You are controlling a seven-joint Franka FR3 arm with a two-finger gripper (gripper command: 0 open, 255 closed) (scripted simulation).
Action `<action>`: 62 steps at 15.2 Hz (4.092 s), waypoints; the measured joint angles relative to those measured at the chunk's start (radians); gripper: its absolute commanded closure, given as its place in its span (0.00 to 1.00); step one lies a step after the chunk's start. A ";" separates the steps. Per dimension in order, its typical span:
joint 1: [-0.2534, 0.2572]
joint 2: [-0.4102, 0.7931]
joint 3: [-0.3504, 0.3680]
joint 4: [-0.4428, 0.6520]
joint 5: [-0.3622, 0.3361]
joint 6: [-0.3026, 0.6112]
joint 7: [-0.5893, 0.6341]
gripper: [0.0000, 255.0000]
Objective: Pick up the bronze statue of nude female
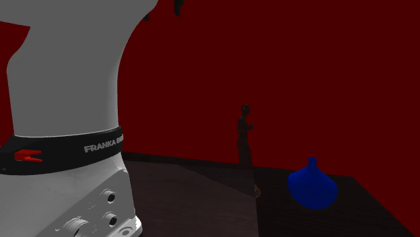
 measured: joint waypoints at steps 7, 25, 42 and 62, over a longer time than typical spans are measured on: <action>-0.017 0.056 -0.097 -0.080 -0.045 0.175 -0.121 0.00; 0.028 0.636 -0.439 -0.005 0.101 0.777 -0.668 0.00; -0.112 1.260 -0.365 0.430 0.630 0.872 -1.241 0.00; -0.116 1.276 -0.360 0.438 0.638 0.877 -1.246 1.00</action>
